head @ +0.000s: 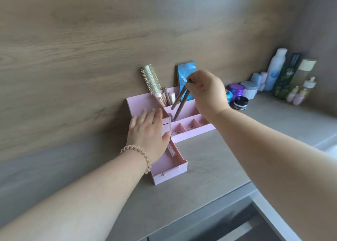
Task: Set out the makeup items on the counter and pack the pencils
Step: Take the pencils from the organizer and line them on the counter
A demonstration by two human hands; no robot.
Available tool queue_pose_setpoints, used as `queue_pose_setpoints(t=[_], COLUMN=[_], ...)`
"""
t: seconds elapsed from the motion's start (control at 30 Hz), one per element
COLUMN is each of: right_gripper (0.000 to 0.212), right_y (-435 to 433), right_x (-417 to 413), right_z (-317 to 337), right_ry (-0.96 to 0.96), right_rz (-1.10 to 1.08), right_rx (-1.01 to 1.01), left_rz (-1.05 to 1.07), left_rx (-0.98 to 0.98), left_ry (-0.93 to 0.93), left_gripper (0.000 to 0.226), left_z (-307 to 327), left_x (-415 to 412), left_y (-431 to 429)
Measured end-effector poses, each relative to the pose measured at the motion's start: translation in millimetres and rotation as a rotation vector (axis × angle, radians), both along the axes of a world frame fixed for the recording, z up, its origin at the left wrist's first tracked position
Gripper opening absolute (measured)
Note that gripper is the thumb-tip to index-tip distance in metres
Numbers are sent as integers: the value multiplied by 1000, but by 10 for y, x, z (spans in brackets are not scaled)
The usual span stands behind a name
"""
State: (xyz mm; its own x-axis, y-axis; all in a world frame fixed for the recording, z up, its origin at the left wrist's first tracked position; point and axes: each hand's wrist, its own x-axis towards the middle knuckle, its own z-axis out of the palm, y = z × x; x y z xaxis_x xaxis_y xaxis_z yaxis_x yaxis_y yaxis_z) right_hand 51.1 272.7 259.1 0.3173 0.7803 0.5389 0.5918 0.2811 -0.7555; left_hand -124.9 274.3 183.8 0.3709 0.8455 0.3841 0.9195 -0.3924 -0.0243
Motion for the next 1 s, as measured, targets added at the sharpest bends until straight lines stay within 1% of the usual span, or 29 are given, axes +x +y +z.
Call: queue_pose_setpoints(t=[0.1,0.2,0.27,0.33,0.4,0.43,0.53,0.63,0.7,0.8,0.93,1.0], right_gripper=[10,15,20,20,18,17,14,15,13,14,12,9], right_y=[-410,-857,-1182,-1508,-1863,-2052,-2697,-3311,-3687,-4409,-5574,-6094], right_x=[175,344,497,660,837,930,1195,1344,1396,1521,1692,1717], right_z=[-38,-102,-126,-132,-130,-128,-116,-117,-121,-129,-131,-156], right_ry=[108,301,411,475,531,569,697,830,851,864,890,907], right_rz=[45,161,208,179,138,114,-1,-97,-142,-251,-474,-564], right_rx=[-22,-61,-72,-91,-101,-104,-120,-124,-168,-179,-133,-115], left_rz=[-2,-132,-198,-248,-283,-300,-409,-535,-633,-805,-1002,-1059], left_rx=[-69,-120,-211,-297,-450,-548,-809,-1004,-1092,-1218,-1364,-1415], left_ry=[-188,-375,-423,-417,-492,-539,-624,-685,-676,-578,-408,-338], left_gripper=[71,59,45,29,15,13,15,14,13,12,8,5], left_z=[139,284,358,384,397,413,470,522,532,524,490,478], left_x=[192,503,698,845,974,1048,1361,1727,1950,2334,2807,2978], left_y=[-194,-505,-781,-1030,-1258,-1368,-1791,-2259,-2567,-3135,-4021,-4443])
